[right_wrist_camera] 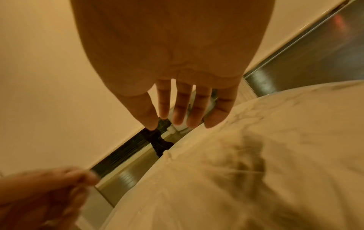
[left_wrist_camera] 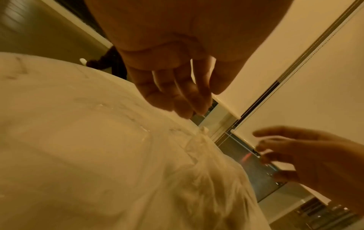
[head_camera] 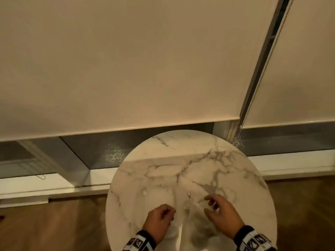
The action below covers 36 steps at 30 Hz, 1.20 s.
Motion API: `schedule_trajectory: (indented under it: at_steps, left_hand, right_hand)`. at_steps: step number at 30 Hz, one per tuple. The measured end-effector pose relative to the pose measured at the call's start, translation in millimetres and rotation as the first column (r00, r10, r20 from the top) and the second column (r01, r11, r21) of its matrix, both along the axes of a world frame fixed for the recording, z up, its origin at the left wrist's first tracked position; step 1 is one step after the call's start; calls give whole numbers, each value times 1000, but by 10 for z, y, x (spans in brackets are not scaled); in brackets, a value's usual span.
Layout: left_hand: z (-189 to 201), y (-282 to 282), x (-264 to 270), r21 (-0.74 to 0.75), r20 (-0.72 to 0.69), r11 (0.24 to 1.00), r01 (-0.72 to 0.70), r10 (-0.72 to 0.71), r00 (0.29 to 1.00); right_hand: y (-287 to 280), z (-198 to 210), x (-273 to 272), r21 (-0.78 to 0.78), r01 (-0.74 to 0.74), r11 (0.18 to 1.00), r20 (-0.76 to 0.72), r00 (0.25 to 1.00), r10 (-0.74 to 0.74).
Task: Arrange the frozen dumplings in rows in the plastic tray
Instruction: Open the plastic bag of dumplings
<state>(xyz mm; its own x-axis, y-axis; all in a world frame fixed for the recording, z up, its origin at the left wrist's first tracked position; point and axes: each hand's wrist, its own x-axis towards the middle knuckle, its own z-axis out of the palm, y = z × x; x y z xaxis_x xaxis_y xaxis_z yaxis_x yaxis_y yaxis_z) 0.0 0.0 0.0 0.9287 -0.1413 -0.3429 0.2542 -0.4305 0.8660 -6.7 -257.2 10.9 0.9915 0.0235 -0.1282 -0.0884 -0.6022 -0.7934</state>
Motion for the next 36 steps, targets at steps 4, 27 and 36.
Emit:
schedule_trajectory:
  at_steps: [4,27,36]
  left_hand:
    - [-108,-294,204,71,-31,997,-6,8,999]
    - [-71,-529,345,-12,48,983,182,-181,982]
    - [112,-631,285,-198,40,976,95,-89,995]
  right_hand:
    - [332,-76,295,-162,-68,984,-139,989,45]
    - [257,-112,164,209,11,978,-69,998,4]
    - [214,-26,87,46,9,999,88,996,-13]
